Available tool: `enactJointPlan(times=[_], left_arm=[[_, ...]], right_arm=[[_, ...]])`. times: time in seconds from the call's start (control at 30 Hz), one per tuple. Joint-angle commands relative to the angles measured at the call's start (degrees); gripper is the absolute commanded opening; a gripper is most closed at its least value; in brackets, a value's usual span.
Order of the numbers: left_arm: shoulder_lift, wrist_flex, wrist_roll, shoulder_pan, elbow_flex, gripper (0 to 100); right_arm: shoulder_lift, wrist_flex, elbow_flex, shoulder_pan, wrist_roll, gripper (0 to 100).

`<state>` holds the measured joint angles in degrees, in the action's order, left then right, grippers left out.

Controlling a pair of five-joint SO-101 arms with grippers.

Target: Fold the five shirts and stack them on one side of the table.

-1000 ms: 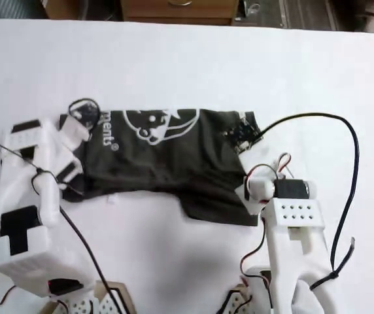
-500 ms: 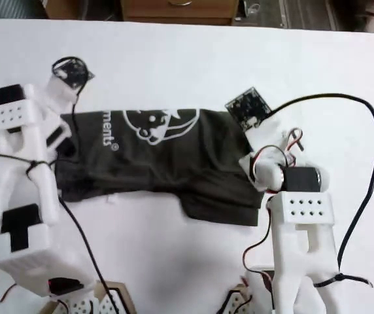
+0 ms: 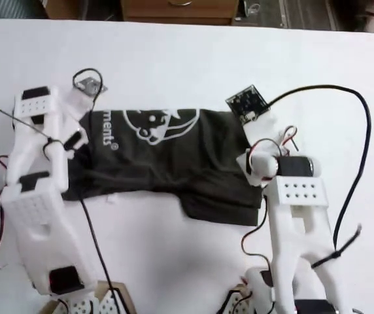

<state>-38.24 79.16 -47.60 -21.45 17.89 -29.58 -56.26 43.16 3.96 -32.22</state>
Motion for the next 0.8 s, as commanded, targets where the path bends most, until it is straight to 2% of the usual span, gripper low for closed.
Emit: enactJointPlan(times=[0.0, 0.23, 0.33, 0.4, 0.53, 0.77], left_arm=[[-6.15, 4.57, 0.53, -0.44, 13.05, 26], [-13.89, 18.29, 0.62, -0.35, 37.49, 26], [-13.71, 23.47, 1.49, -0.09, 42.59, 26], [-12.75, 23.3, 2.11, -1.67, 41.36, 26], [-8.7, 23.38, -1.14, -3.34, 34.86, 26], [6.15, 21.98, -5.27, -5.01, 7.43, 26]], right_arm=[[1.89, 0.75, -2.81, 0.84, 0.26, 27.9], [5.32, 2.33, -6.42, 5.67, 0.53, 27.9], [9.63, 1.19, -11.43, 5.58, 0.62, 27.9], [12.62, -0.57, -14.33, 5.49, 0.62, 27.9], [17.01, -3.12, -18.11, 5.67, 0.62, 27.9], [19.82, -3.47, -20.57, 5.85, 0.62, 27.9]])
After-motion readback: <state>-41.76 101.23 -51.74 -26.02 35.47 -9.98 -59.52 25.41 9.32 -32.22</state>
